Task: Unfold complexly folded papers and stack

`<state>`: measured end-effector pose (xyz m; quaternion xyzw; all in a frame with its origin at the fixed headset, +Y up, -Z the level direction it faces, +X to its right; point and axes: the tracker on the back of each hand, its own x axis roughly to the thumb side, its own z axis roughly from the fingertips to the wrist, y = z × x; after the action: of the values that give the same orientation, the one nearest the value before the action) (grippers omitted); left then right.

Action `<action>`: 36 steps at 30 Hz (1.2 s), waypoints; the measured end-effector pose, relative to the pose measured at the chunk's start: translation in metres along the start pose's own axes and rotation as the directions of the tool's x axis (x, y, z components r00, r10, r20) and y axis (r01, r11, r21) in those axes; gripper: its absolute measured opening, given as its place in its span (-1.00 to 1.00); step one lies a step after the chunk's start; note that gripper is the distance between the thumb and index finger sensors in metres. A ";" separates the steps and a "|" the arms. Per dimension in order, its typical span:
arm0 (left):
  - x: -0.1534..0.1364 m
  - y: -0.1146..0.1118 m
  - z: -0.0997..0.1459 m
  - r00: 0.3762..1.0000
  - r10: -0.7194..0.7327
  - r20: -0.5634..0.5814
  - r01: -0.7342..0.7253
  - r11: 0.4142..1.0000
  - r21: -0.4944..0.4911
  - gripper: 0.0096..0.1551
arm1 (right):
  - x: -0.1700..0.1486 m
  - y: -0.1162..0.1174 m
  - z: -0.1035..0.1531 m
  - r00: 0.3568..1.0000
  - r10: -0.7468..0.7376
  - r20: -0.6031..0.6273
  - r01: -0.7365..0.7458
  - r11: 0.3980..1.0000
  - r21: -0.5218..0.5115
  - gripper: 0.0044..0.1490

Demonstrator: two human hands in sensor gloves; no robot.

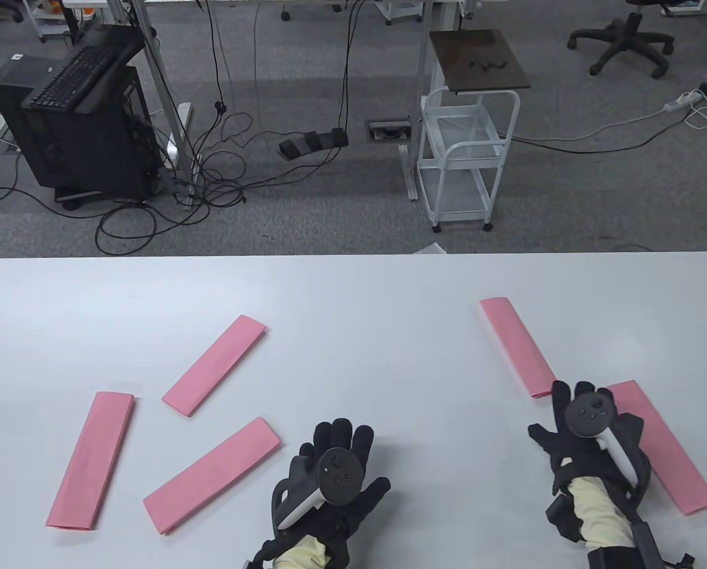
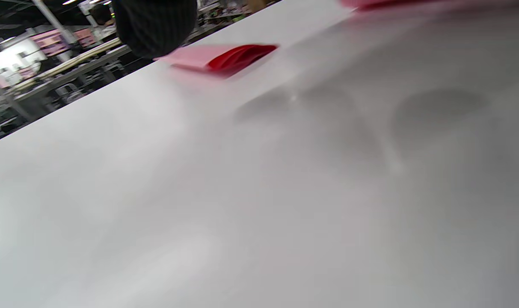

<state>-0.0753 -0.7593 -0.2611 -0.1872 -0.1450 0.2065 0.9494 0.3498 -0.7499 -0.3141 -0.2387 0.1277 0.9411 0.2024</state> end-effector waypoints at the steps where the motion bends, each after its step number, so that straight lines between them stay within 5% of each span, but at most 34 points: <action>1: 0.000 0.000 0.000 1.000 -0.001 0.002 0.001 1.000 -0.003 -0.06 | -0.007 -0.003 -0.003 1.000 -0.002 -0.029 0.002 1.000 -0.011 0.03; 13: 0.002 -0.003 -0.001 1.000 0.006 0.012 -0.005 1.000 -0.021 -0.06 | -0.086 -0.014 -0.035 0.940 -0.125 -0.319 0.124 0.992 -0.025 0.03; 36: 0.006 -0.008 -0.002 0.999 0.017 0.043 -0.015 0.999 -0.036 -0.08 | -0.084 -0.005 -0.043 0.940 -0.126 -0.318 0.121 0.992 -0.035 -0.20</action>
<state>-0.0665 -0.7636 -0.2589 -0.2007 -0.1675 0.2154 0.9409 0.4368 -0.7864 -0.3091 -0.3970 0.1363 0.8764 0.2360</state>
